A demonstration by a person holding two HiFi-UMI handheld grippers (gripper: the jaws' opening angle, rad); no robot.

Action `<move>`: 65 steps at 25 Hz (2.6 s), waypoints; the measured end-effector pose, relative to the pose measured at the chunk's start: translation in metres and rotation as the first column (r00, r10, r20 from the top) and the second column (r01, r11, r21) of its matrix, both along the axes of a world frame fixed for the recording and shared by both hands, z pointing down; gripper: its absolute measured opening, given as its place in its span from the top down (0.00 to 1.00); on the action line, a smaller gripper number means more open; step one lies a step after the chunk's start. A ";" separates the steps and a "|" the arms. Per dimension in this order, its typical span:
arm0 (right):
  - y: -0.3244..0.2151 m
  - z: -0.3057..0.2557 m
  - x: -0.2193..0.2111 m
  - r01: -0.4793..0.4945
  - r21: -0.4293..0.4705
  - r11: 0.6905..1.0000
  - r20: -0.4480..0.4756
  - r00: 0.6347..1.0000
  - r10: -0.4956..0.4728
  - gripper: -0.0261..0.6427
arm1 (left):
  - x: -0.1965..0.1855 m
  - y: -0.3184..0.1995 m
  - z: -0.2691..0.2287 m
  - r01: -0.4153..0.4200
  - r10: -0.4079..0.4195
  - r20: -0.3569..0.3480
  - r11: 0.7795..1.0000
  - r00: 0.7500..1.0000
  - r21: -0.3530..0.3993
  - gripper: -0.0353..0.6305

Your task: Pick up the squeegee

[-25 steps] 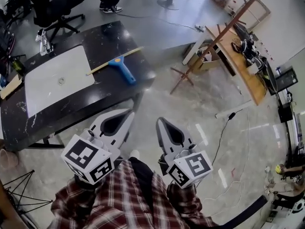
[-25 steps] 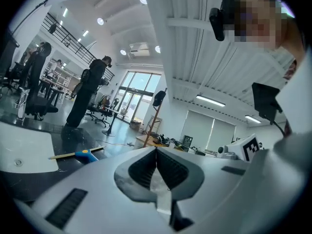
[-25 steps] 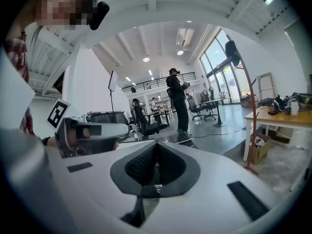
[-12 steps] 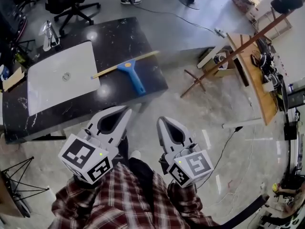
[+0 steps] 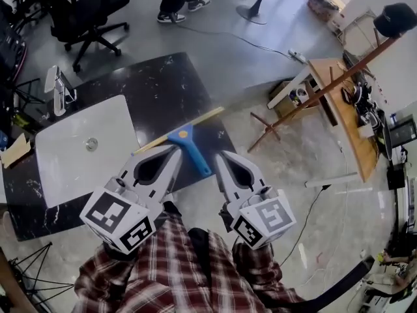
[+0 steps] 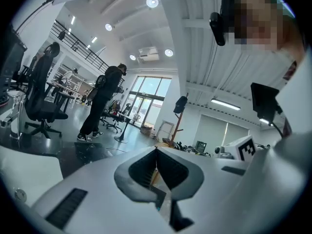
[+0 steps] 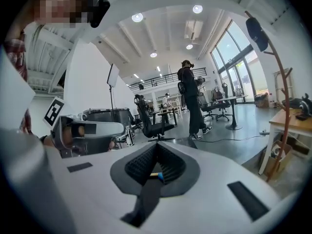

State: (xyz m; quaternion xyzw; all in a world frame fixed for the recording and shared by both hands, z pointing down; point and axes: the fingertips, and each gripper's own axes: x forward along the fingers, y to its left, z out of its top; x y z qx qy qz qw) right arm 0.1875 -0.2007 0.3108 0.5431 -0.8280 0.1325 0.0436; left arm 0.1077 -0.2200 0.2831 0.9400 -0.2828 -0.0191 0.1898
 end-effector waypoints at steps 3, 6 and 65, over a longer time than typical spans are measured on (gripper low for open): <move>-0.024 0.004 -0.003 -0.002 -0.012 1.000 -0.005 1.000 0.002 0.94 | -0.006 -0.018 0.001 -0.005 0.005 -0.005 1.000 1.000 -0.008 0.93; -0.040 0.010 -0.007 -0.002 -0.030 1.000 -0.011 1.000 0.002 0.94 | -0.012 -0.031 0.008 -0.002 0.002 0.002 1.000 1.000 -0.023 0.93; -0.081 0.206 -0.024 0.019 -0.662 0.749 -0.288 0.916 -0.278 0.64 | -0.052 -0.082 0.068 0.057 -0.056 0.013 0.988 0.998 -0.141 0.93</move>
